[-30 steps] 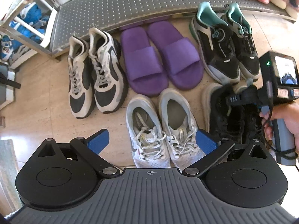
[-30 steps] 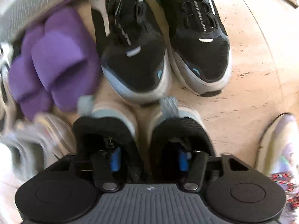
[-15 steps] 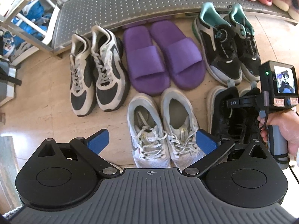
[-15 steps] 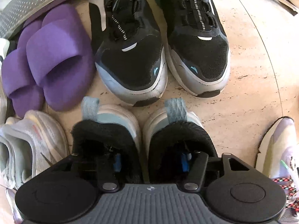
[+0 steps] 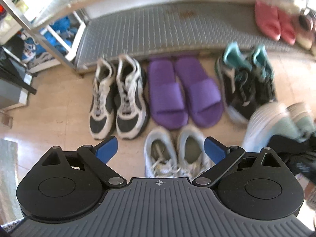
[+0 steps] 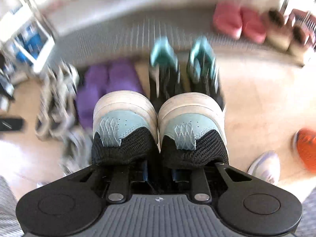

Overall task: Organize scattered shoes
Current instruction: 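Lift the black pair and carry it up to the rack shelf, then lower the black pair onto the shelf, open right gripper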

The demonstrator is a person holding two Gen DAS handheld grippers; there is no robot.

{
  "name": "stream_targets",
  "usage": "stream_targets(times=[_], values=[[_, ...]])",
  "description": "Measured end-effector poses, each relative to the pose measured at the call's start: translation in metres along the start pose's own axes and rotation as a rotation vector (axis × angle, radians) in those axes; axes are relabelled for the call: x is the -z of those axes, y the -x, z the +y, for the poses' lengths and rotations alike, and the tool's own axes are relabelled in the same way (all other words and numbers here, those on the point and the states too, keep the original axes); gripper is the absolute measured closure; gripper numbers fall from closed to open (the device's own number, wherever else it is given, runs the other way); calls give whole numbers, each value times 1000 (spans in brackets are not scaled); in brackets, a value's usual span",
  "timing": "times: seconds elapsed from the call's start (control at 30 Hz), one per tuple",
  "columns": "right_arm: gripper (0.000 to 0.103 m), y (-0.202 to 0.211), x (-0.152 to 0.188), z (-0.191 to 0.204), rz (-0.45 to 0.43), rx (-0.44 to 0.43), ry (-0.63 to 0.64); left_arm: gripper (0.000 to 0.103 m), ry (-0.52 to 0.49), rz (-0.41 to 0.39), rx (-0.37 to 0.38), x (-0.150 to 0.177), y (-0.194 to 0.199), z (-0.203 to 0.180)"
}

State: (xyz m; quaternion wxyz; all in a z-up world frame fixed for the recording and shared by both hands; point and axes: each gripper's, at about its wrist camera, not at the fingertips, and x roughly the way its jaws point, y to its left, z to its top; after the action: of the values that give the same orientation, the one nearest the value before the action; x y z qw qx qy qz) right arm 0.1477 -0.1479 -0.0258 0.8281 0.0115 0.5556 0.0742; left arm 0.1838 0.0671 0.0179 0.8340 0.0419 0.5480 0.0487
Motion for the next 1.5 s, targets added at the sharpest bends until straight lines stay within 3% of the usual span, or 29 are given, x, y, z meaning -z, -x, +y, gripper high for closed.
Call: stream_targets(times=[0.13, 0.27, 0.33, 0.4, 0.5, 0.57, 0.63, 0.67, 0.7, 0.73, 0.87, 0.93, 1.07, 1.13, 1.2, 1.27, 1.3, 1.37, 1.5], values=[[80, 66, -62, 1, -183, 17, 53, 6, -99, -111, 16, -35, 26, -20], [80, 85, -127, 0, -287, 55, 89, 5, -102, -237, 15, -61, 34, -28], [80, 80, -158, -1, -317, 74, 104, 5, -17, -217, 31, -74, 25, -19], [80, 69, -212, 0, -366, 96, 114, 5, 13, -197, 65, -86, 18, -11], [80, 54, -263, 0, -430, 100, 110, 5, 46, -197, 30, -102, 8, 0], [70, 28, -303, -3, -500, 109, 113, 5, 68, -194, 17, -110, 3, 5], [69, -7, -324, -10, -527, 133, 143, 5, 77, -177, 26, -116, -3, 7], [65, -24, -330, -14, -530, 130, 145, 5, 72, -172, 30, -116, -5, 6], [46, -31, -332, -19, -545, 114, 114, 5, 66, -168, 34, -116, -7, 6], [41, -38, -335, -24, -560, 99, 82, 5, 52, -160, 32, -114, -9, 5], [37, -39, -336, -29, -567, 107, 89, 5, 19, -131, 34, -105, -16, 1], [25, -27, -333, -33, -555, 102, 96, 5, 22, -128, 46, -105, -14, -2], [28, -16, -330, -40, -570, 130, 119, 5, 15, -137, 57, -107, -11, -10], [41, -19, -329, -43, -638, 157, 97, 5, 22, -142, 86, -107, -5, -14], [44, -25, -333, -46, -670, 151, 22, 5, 14, -154, 96, -107, -1, -15], [37, -40, -339, -42, -709, 145, -41, 5, 2, -168, 85, -108, -1, -15], [27, -50, -341, -41, -715, 162, -60, 5, -2, -171, 75, -108, -2, -15], [14, -66, -353, -35, -637, 216, -39, 5, -1, -153, 56, -110, -7, -12], [12, -59, -366, -24, -487, 251, 78, 5, 2, -114, 73, -110, -15, -9]])
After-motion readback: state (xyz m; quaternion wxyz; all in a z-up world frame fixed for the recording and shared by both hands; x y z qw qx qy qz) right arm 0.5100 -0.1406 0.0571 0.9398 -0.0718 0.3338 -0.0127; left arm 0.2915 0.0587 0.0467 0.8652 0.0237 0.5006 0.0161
